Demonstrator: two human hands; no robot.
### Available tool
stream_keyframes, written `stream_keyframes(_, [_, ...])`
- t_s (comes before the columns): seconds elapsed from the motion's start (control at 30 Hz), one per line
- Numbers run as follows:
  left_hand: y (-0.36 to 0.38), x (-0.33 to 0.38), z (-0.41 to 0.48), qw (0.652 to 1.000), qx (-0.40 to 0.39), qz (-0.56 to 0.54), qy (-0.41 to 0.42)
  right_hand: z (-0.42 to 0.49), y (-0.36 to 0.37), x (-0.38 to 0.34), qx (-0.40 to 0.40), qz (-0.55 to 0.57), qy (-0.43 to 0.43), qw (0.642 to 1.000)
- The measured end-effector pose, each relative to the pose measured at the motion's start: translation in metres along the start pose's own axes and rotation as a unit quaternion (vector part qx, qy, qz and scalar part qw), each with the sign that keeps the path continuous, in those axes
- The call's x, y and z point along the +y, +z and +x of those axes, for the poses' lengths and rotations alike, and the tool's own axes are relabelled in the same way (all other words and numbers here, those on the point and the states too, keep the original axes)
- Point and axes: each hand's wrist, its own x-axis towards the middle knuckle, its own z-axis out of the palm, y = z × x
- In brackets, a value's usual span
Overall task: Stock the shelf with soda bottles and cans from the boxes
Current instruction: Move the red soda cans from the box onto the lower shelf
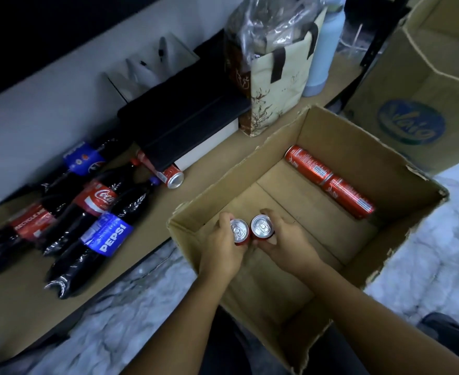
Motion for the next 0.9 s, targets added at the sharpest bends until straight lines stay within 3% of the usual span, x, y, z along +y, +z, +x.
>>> stream_keyframes(0.27, [-0.083,0.020,-0.087,0.986,0.028,-0.121,0.115,-0.082,-0.046,-0.074,0.109,0.004,-0.113,0.988])
stream_keyframes(0.5, [-0.187,0.034,-0.194,0.958,0.128,-0.145,0.211,-0.162,-0.074,-0.190,0.140,0.040,-0.254,0.956])
stream_keyframes(0.73, [-0.292,0.036,-0.300,0.928,0.226,-0.159,0.251,-0.216,-0.079,-0.314,0.103,0.084,-0.339,0.931])
stream_keyframes(0.9, [-0.359,0.026,-0.346,0.906,0.305,-0.145,0.254,-0.237,-0.077,-0.402,0.094,0.053,-0.407,0.907])
